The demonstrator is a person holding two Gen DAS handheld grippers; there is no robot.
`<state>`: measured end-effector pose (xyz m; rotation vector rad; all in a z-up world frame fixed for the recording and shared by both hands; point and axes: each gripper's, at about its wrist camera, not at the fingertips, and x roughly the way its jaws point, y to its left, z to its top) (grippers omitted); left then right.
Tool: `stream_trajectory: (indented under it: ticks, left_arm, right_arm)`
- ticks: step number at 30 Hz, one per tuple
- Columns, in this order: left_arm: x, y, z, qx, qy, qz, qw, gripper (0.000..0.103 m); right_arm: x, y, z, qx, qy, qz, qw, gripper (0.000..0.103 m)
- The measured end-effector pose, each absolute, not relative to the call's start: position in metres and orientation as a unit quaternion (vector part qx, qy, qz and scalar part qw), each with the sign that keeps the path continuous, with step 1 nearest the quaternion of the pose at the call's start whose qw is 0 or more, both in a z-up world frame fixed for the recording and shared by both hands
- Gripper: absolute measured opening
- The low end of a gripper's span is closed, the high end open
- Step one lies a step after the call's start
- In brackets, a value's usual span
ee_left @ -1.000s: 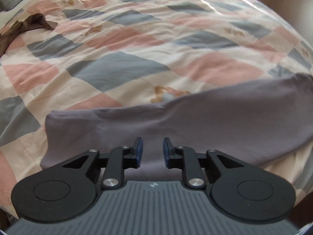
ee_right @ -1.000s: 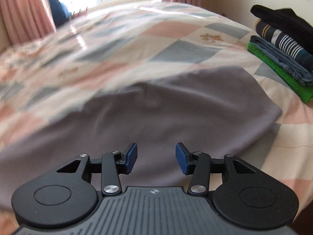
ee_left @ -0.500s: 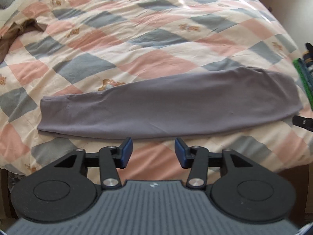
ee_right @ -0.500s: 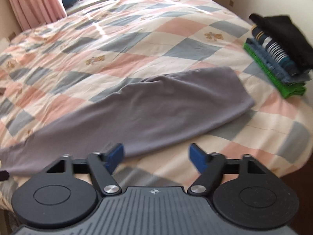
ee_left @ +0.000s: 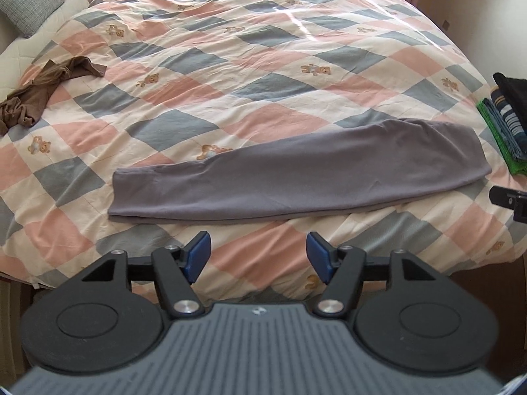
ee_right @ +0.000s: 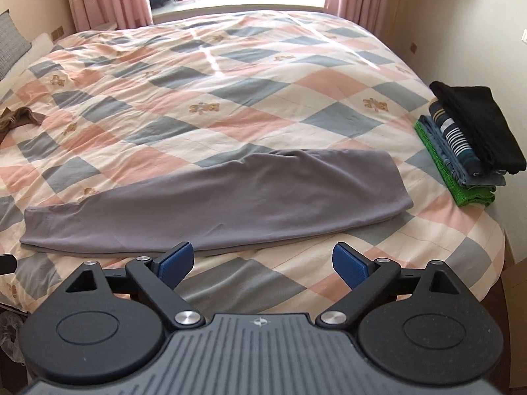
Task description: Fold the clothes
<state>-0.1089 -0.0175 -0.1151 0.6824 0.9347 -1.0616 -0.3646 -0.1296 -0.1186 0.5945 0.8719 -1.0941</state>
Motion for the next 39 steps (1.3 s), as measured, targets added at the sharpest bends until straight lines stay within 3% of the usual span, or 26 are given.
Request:
stream_trajectory:
  ticks: [24,39]
  left_arm:
    - [0.025,0.069,-0.074,0.376,0.346,-0.549,0.662,0.064]
    - [0.022,0.050,-0.078,0.370,0.360,-0.556,0.651,0.068]
  right_arm:
    - [-0.250,0.022,-0.101,0.332,0.332,-0.597,0.650,0.095]
    - [-0.218,0.020,-0.104,0.314,0.375,-0.563,0.666,0.096]
